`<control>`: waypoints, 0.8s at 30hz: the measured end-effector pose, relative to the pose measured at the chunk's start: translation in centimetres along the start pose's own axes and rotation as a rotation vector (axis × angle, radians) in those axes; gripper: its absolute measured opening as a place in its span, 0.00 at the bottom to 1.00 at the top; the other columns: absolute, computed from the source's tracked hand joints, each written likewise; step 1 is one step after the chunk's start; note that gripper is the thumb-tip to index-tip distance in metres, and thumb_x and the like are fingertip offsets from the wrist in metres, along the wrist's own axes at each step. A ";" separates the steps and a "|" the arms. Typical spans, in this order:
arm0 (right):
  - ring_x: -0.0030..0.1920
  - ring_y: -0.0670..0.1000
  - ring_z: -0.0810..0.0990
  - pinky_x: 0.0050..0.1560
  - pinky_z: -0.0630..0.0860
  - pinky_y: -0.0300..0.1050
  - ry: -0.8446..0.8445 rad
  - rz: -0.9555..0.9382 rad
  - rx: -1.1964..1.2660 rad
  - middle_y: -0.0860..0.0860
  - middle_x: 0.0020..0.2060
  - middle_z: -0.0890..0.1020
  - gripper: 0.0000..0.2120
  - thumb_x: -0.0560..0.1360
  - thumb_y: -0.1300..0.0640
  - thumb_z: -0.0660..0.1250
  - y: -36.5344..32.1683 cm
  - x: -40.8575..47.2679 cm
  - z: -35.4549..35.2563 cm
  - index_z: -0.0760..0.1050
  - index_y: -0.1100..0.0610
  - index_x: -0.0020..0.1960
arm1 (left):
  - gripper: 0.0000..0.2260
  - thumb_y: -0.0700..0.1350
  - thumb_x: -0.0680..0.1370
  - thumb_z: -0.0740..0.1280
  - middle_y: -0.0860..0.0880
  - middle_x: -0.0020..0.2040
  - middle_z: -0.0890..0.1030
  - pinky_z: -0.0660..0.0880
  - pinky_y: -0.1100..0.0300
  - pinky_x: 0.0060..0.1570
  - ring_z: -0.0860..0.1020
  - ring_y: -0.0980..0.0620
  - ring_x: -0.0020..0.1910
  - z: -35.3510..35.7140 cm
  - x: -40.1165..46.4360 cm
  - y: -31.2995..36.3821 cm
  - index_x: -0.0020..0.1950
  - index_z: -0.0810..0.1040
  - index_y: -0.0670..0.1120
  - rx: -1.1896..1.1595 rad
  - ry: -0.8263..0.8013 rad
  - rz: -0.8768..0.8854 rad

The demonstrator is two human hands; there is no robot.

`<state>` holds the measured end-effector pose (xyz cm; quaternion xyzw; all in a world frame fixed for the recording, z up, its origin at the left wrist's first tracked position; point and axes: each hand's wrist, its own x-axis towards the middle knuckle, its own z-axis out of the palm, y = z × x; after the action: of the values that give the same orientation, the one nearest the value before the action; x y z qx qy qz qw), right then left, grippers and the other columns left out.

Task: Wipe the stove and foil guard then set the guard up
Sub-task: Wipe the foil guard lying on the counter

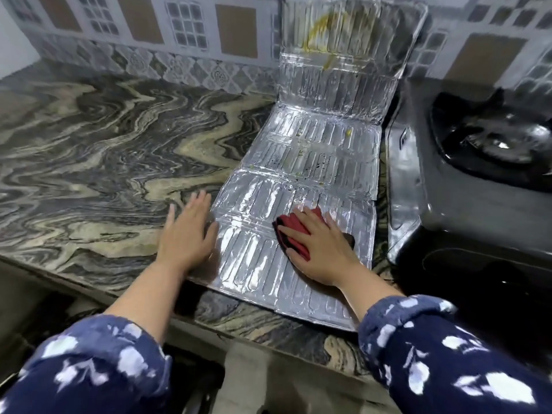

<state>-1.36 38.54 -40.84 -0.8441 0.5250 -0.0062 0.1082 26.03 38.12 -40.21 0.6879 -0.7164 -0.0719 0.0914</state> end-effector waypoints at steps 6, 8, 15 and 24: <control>0.78 0.47 0.42 0.75 0.37 0.51 0.010 0.026 0.036 0.43 0.78 0.47 0.27 0.76 0.35 0.43 0.4 0.8 0.7 0.50 0.33 0.74 | 0.25 0.49 0.82 0.51 0.51 0.79 0.51 0.44 0.44 0.74 0.48 0.53 0.77 1.5 8.2 -1.3 0.78 0.50 0.48 -0.031 -0.155 0.078; 0.78 0.48 0.42 0.75 0.36 0.52 0.015 0.045 0.040 0.44 0.78 0.48 0.25 0.77 0.36 0.44 0.1 1.7 0.9 0.50 0.33 0.74 | 0.24 0.50 0.82 0.51 0.52 0.79 0.50 0.44 0.44 0.74 0.48 0.53 0.77 1.9 9.2 -1.9 0.78 0.50 0.48 -0.029 -0.176 0.099; 0.78 0.52 0.46 0.75 0.39 0.58 0.068 0.057 0.022 0.45 0.78 0.52 0.25 0.76 0.36 0.44 -1.2 6.9 1.1 0.53 0.32 0.73 | 0.24 0.52 0.81 0.48 0.56 0.78 0.51 0.43 0.45 0.74 0.48 0.55 0.77 3.3 9.3 -3.1 0.78 0.51 0.52 -0.027 -0.077 0.170; 0.78 0.52 0.46 0.74 0.40 0.64 0.117 0.374 -0.027 0.48 0.78 0.50 0.25 0.79 0.38 0.43 1.5 9.9 0.8 0.49 0.36 0.75 | 0.23 0.48 0.82 0.49 0.58 0.78 0.49 0.41 0.45 0.74 0.44 0.57 0.77 3.3 9.5 -3.2 0.78 0.50 0.54 -0.016 -0.092 0.168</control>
<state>1.80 29.23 -42.90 -0.7315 0.6780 -0.0280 0.0656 28.01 28.42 -43.83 0.6205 -0.7745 -0.1014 0.0696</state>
